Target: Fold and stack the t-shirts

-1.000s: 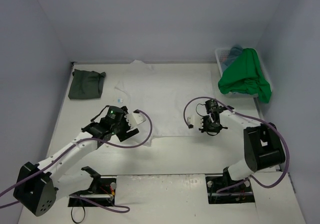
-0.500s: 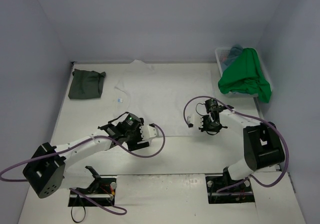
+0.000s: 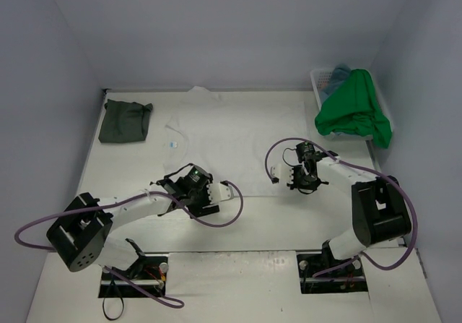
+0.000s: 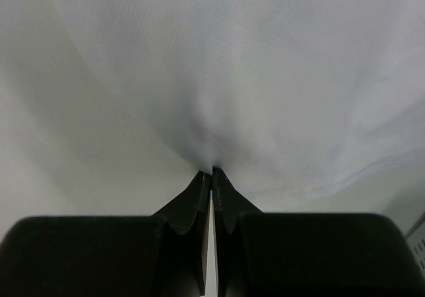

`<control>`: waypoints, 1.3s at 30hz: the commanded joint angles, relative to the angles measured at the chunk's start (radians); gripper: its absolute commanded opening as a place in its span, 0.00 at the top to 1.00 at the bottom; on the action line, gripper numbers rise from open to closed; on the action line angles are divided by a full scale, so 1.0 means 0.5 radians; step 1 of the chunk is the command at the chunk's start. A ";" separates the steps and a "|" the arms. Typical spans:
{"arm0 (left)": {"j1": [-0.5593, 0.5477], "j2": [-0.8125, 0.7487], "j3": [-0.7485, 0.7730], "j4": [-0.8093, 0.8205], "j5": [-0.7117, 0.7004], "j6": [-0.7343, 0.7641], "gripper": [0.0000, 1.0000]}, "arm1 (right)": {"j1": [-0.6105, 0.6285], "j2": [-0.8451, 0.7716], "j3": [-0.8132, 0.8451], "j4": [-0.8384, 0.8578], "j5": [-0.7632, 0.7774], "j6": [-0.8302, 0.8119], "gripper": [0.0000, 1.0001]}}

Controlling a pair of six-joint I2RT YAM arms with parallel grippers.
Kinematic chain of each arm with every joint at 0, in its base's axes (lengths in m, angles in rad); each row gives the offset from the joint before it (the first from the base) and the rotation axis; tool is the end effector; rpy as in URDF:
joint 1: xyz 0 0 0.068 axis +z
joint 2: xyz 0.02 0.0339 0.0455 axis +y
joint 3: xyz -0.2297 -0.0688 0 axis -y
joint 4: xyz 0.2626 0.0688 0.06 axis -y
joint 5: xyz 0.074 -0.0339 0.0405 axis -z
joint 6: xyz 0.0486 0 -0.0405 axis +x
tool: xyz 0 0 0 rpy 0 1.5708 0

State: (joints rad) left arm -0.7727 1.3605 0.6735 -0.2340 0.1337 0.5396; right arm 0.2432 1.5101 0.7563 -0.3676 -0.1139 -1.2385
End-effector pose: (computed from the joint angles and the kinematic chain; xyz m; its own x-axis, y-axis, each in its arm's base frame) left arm 0.2010 -0.2050 0.1207 -0.1040 0.8125 -0.5736 0.9360 0.2749 0.2198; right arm 0.2818 0.0756 0.0967 -0.0137 -0.9711 -0.2385 -0.9201 0.1057 -0.3773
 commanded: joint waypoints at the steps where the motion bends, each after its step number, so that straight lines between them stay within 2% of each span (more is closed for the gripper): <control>1: -0.016 0.003 0.061 0.060 0.046 -0.027 0.32 | -0.005 -0.090 0.061 -0.075 -0.008 -0.005 1.00; 2: -0.019 0.015 0.073 0.033 0.046 -0.024 0.45 | -0.008 -0.099 0.058 -0.075 -0.005 -0.005 1.00; 5: -0.019 0.000 0.113 -0.032 0.046 -0.039 0.67 | -0.011 -0.084 0.058 -0.075 -0.015 -0.008 1.00; 6: -0.019 -0.003 0.126 -0.050 0.046 -0.039 0.81 | -0.011 -0.078 0.058 -0.075 -0.018 -0.005 1.00; 8: -0.019 -0.030 0.144 -0.093 0.027 -0.045 0.90 | -0.011 -0.063 0.061 -0.072 -0.033 0.004 1.00; 11: -0.019 -0.092 0.153 -0.157 -0.010 -0.027 0.97 | -0.014 -0.050 0.064 -0.072 -0.039 0.004 1.00; 18: -0.010 -0.242 0.294 -0.421 -0.059 0.077 1.00 | -0.032 -0.111 0.077 -0.078 -0.021 -0.017 1.00; 26: 0.152 -0.307 0.561 -0.731 0.073 0.246 1.00 | -0.097 -0.188 0.196 -0.102 -0.033 -0.073 1.00; 30: 0.278 -0.248 0.702 -0.802 0.177 0.320 1.00 | -0.124 -0.146 0.315 -0.106 -0.079 -0.082 1.00; 34: 0.416 -0.056 0.895 -0.931 0.312 0.375 1.00 | -0.134 -0.066 0.432 -0.106 -0.122 -0.076 1.00; 39: 0.554 0.159 1.027 -0.922 0.383 0.439 1.00 | -0.134 0.091 0.567 -0.102 -0.147 -0.069 1.00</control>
State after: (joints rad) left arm -0.5243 1.4052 1.1259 -0.6624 0.2737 0.7078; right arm 0.1829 1.5169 0.9844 -0.4030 -0.1677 -1.2621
